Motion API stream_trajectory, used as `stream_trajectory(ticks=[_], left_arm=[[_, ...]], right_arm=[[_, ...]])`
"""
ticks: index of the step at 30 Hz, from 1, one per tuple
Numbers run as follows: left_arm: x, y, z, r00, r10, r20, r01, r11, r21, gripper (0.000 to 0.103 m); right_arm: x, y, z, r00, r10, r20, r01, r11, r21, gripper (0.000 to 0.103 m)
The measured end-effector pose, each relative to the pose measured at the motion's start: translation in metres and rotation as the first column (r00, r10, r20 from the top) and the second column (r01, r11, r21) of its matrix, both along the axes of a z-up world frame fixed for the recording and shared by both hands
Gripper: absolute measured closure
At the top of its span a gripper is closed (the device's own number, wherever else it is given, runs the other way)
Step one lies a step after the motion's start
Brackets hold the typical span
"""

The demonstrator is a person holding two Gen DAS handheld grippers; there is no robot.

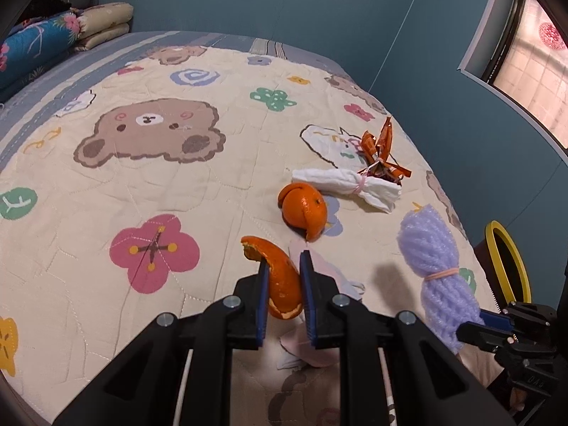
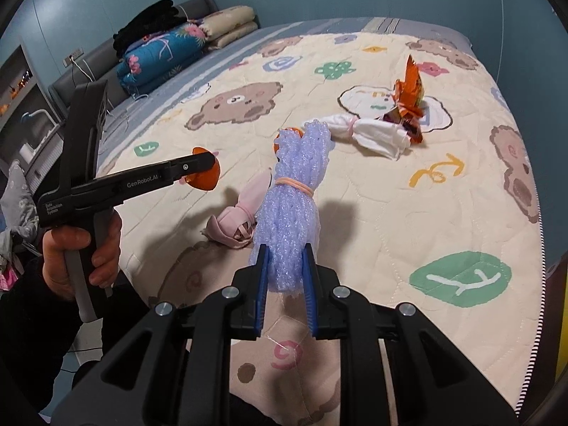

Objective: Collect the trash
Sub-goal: 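Carry the orange peel and foam net to the yellow bin and release both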

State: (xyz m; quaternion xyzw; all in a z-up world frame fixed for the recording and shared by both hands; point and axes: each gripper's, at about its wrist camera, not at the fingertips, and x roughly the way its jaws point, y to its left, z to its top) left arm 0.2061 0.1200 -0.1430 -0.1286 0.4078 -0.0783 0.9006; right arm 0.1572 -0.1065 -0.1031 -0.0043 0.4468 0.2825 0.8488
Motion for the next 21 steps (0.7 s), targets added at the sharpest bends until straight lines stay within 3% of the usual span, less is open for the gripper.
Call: stream_trajectory(ticks=[21], left_arm=[[0.001,-0.057,0.026,0.995,-0.097,0.028,0.096,0.995,0.016,0.088]], right_arm=[[-0.007,-0.077,0.019,0.993,-0.121,0.019,0.12,0.992,0.039,0.085]])
